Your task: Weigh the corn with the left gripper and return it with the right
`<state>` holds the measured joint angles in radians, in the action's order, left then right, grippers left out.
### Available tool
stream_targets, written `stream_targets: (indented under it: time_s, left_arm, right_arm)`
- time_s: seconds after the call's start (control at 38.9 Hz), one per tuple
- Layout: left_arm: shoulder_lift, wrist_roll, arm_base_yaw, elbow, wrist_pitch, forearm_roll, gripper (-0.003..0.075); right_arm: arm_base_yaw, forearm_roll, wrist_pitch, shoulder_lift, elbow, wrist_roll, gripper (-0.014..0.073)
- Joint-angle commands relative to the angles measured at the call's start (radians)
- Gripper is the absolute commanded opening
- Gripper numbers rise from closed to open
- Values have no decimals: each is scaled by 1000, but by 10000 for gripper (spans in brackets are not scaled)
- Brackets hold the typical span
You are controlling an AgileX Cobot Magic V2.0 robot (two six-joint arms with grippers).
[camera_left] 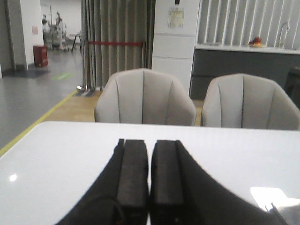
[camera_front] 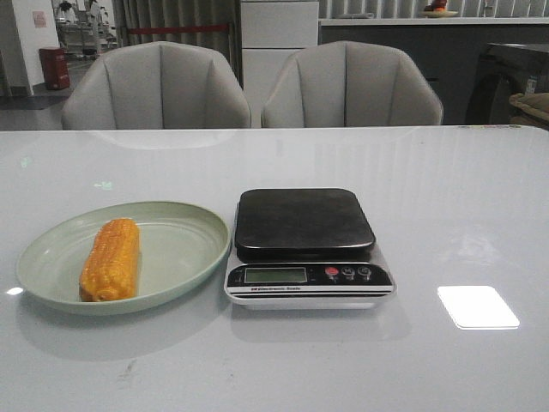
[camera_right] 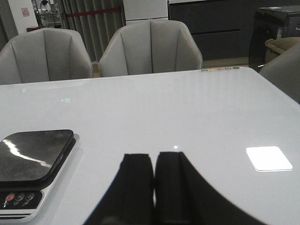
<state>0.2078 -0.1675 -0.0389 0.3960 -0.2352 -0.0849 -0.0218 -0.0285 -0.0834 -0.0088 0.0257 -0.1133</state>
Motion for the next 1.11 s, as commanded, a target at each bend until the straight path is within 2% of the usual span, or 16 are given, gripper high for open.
stream_targets:
  time_s: [0.0,0.18,0.39,0.49,0.64,0.75,1.08]
  left_arm:
    - [59,-2,0,62,-35,21,114]
    - [94,-2,-2,36,-35,23,114]
    - [152,-4,-79,29,-55,17,141]
    - [201,-4,-122,50,-62,17,241]
    - [306,-4,-175,107,-76,24,519]
    - [393,-4,-200,139,-75,79,648]
    - [765,-6,-300,265,-82,119,658]
  right_arm:
    - [6,12,83,-19,11,10,176]
    - [6,12,83,-19,11,10,176]
    - [6,12,83,-19,11,10,176]
    - [6,12,83,-19,11,10,176]
    - [6,12,83,-19,11,10,176]
    - [6,12,83,-19,11,10,176]
    - [6,12,83,-19,11,10,176]
